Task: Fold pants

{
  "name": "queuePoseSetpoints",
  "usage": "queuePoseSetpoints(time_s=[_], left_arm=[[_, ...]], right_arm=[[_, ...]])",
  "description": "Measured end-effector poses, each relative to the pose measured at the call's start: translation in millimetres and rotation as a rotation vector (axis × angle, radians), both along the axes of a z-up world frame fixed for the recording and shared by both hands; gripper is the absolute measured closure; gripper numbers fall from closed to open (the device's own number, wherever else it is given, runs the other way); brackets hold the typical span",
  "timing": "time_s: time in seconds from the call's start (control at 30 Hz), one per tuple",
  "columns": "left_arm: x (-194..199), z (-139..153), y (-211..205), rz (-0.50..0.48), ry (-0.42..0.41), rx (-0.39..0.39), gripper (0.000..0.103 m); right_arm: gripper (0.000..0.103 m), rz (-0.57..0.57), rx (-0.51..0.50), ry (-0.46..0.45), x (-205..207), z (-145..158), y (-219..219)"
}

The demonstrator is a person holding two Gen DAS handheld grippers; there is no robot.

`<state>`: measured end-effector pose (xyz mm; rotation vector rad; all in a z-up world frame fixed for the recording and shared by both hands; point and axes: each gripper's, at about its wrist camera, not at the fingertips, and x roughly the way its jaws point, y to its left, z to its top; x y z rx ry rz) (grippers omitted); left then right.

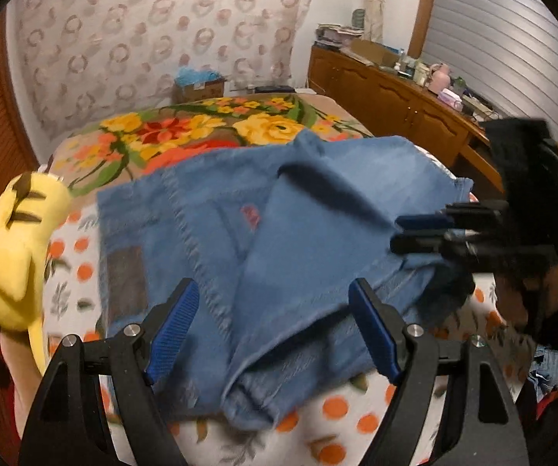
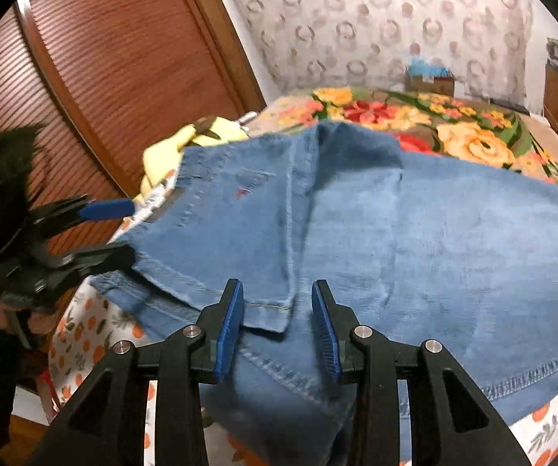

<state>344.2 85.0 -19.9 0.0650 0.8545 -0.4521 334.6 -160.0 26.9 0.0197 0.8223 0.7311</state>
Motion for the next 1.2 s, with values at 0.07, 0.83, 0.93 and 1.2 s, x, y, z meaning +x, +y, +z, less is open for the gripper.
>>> queuePoseSetpoints(time_s=[0.07,0.83,0.93,1.2], left_arm=[[-6.2,-8.4,9.4,0.017,0.007,0.000,0.023],[-41.3,-1.8,67.4,0.110,-0.062,-0.305,0.095],[-44.3,4.6,77.4,0.135,-0.077,-0.295,0.095],[-33.5,-14.6,97.0,0.209,-0.022,-0.191,0.094]], right_arm=[[0.065,0.018,0.005,0.052,3.7,-6.7,2.5],[0.098,0.113,0.008,-0.163,56.5,107.0,106.7],[0.098,0.141,-0.002,-0.189,71.5,110.1,137.4],[0.098,0.159,-0.078,-0.151,111.8,65.9,187.2]])
